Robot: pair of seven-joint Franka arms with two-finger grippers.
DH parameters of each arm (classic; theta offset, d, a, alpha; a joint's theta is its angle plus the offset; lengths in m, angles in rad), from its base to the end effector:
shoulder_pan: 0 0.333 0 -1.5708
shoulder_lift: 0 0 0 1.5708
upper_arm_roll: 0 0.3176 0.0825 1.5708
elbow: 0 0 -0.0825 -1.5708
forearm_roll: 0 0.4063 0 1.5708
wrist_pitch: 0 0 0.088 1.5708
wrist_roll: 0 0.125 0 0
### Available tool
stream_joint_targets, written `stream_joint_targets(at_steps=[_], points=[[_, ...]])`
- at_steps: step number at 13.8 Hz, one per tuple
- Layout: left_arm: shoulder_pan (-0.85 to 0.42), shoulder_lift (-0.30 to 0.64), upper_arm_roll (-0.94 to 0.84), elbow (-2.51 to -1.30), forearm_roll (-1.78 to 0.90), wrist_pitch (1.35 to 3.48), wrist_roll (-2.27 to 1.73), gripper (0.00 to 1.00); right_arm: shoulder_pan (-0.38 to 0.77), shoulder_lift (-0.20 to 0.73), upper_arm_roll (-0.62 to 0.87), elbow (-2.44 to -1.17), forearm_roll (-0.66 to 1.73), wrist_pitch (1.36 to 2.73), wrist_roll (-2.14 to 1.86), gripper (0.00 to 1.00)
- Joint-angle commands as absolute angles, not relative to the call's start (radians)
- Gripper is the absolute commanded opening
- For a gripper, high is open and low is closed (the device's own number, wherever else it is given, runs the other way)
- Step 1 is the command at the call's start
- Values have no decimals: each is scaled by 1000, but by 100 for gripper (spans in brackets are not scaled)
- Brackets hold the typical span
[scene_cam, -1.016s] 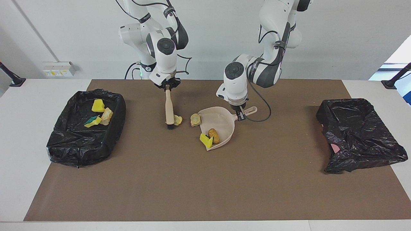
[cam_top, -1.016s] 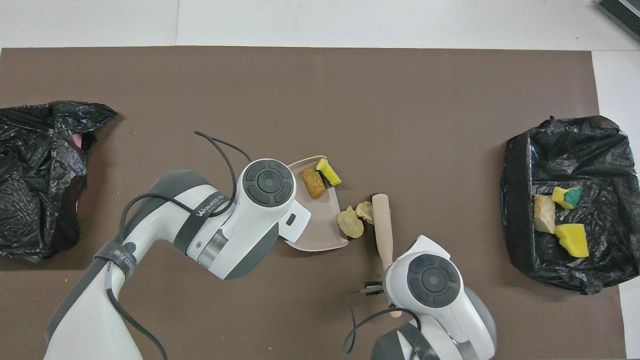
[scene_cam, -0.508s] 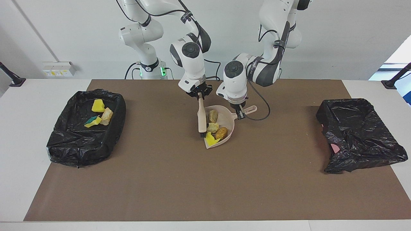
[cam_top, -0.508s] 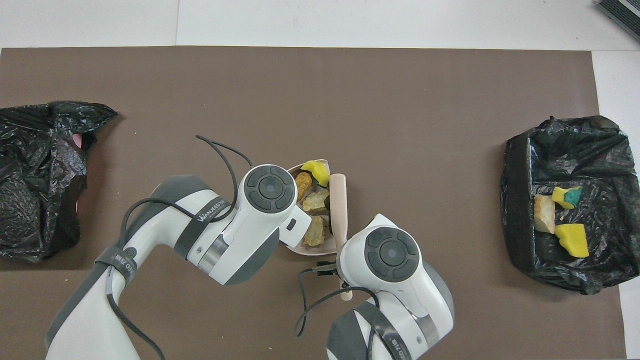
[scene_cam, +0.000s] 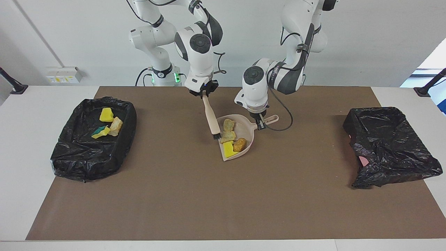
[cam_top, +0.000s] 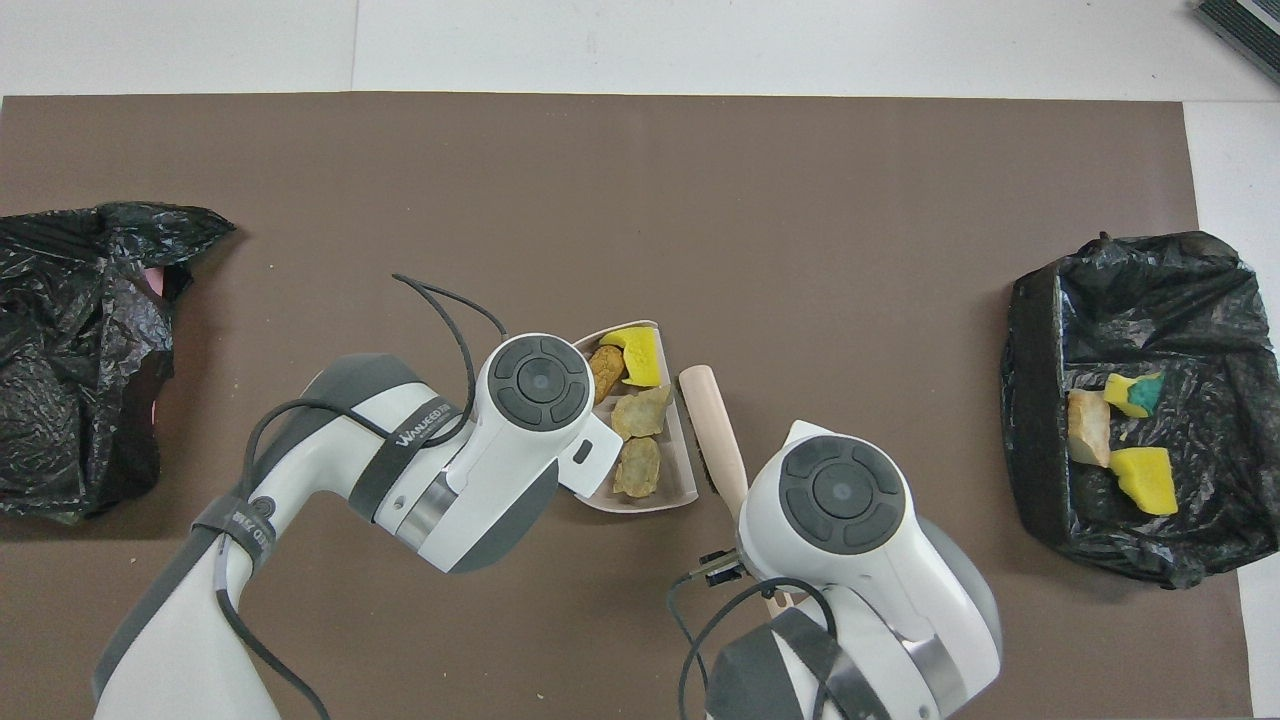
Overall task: Sweep and dump trash in bin
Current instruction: 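Carry the loaded dustpan to the black bag with the left gripper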
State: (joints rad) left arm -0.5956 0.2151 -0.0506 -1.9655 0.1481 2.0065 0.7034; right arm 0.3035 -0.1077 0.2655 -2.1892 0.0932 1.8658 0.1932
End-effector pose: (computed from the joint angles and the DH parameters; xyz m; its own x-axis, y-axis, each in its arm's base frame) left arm 0.4815 -0.3484 0.3230 0.1404 -0.9685 -0.2056 -0.9883 -0.1496 0.0298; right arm 0.4180 0.2787 0.3883 0.9202 0.3209 -0.2240 0.3270 -0.9450 -0.0101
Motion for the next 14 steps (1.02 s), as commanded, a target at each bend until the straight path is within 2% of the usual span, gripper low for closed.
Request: stream_joint_targets(at_steps=[1, 5, 9, 12, 14], points=[[-629, 178, -41, -2008, 167, 2028, 713, 0, 272, -114, 273, -2198, 20, 1847, 88, 0], [-611, 158, -35, -1999, 169, 2029, 779, 0, 258, -135, 281, -2209, 2, 1764, 205, 0], [-491, 103, -34, -2002, 167, 2017, 946, 0, 307, -166, 284, -2214, 88, 1712, 376, 0], [-359, 17, -34, -2009, 167, 1994, 1162, 0, 394, -189, 284, -2241, 233, 1811, 512, 0], [-244, -30, -34, -2010, 167, 1965, 1273, 0, 468, -158, 284, -2250, 247, 1885, 625, 0]])
